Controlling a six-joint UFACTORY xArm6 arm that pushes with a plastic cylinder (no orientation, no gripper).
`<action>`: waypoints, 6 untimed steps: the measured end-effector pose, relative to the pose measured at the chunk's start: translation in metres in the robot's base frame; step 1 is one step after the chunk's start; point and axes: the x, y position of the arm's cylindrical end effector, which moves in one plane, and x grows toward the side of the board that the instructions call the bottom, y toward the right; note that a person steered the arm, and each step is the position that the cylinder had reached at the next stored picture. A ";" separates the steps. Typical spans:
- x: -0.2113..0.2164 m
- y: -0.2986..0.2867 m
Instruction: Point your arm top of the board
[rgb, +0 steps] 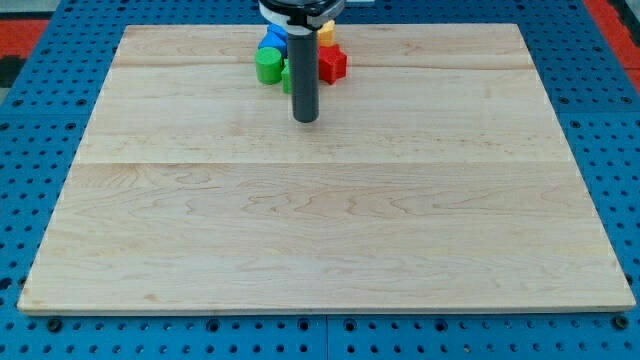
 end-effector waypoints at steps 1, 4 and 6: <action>0.000 0.071; -0.069 0.169; -0.176 0.118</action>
